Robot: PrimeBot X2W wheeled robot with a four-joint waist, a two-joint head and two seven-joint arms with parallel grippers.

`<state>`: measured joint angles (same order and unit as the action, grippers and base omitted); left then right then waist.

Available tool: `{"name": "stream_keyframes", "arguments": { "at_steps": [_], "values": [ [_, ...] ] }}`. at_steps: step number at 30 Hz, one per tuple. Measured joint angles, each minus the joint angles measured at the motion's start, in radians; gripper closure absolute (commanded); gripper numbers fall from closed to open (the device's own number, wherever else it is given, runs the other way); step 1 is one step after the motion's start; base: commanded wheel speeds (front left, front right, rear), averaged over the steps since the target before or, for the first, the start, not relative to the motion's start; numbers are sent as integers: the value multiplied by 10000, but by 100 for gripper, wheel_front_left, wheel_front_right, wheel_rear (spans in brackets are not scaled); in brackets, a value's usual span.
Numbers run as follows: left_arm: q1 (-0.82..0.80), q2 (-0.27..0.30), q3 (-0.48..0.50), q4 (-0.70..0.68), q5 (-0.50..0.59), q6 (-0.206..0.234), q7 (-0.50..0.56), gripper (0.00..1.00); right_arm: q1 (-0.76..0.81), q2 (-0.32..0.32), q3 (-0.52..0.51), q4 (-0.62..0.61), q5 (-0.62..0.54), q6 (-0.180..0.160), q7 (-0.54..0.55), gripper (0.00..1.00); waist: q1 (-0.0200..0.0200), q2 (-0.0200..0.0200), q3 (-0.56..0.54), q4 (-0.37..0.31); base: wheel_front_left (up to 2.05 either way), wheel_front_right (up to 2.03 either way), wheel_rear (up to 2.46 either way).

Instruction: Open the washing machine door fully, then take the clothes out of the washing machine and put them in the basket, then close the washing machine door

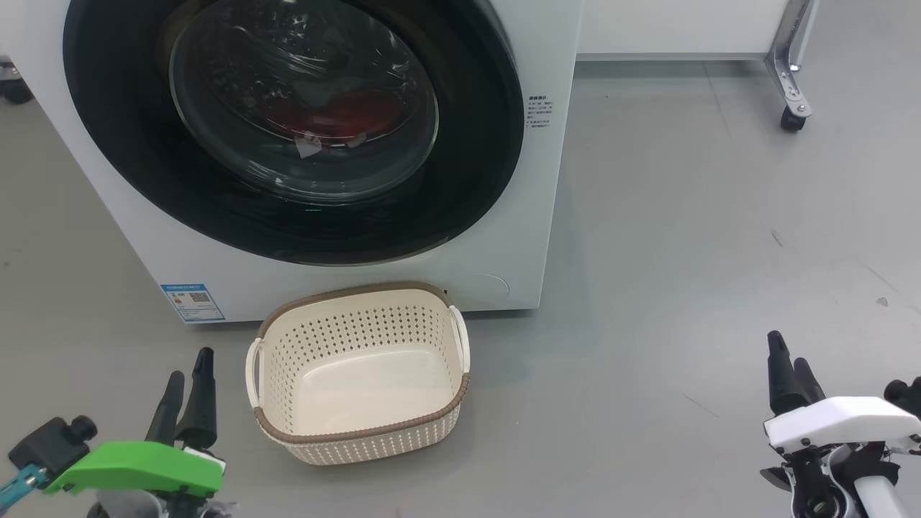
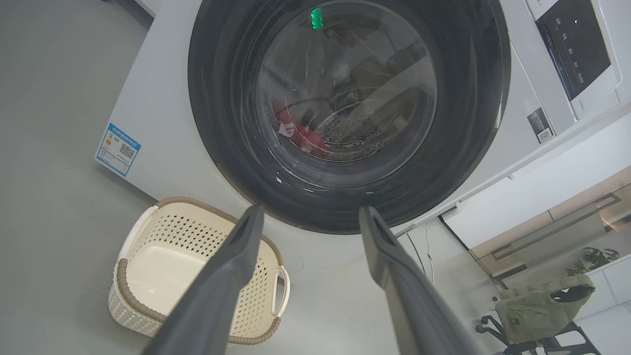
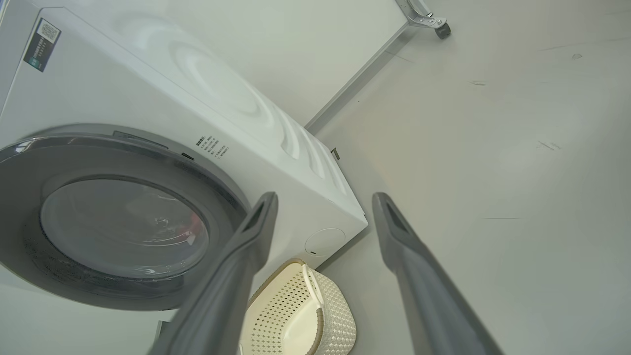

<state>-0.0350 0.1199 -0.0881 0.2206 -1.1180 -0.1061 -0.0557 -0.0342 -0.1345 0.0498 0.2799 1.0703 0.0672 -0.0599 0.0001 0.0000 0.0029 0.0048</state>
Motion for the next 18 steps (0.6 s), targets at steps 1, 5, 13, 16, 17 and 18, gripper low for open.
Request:
{"name": "stream_keyframes", "arguments": {
  "at_steps": [1,5,13,16,17,18],
  "values": [
    [-35,27,-58,-38,226,12,-29,0,0,0,54,-2,-165,-10,-15,0,0,0,1,-1,0,0,0],
    [-80,96,-288,-98,1034,111,-192,0,-1,-31,330,-4,-859,-98,-173,0,0,0,8,-8,0,0,0],
    [-80,163,-742,-130,2295,278,-437,0,-27,-82,721,-15,-2057,-332,-430,0,0,1,7,-22,0,0,0],
    [-80,176,-842,-146,2736,320,-525,0,-31,-90,892,2,-2468,-351,-523,0,0,0,5,-26,0,0,0],
    [-80,178,-880,-146,2888,320,-554,0,-31,-94,941,10,-2648,-364,-529,0,0,0,3,-26,0,0,0],
    [-80,178,-926,-142,2987,334,-629,0,-31,-92,991,17,-2786,-401,-568,0,0,0,2,-27,0,0,0]
  ]
}}
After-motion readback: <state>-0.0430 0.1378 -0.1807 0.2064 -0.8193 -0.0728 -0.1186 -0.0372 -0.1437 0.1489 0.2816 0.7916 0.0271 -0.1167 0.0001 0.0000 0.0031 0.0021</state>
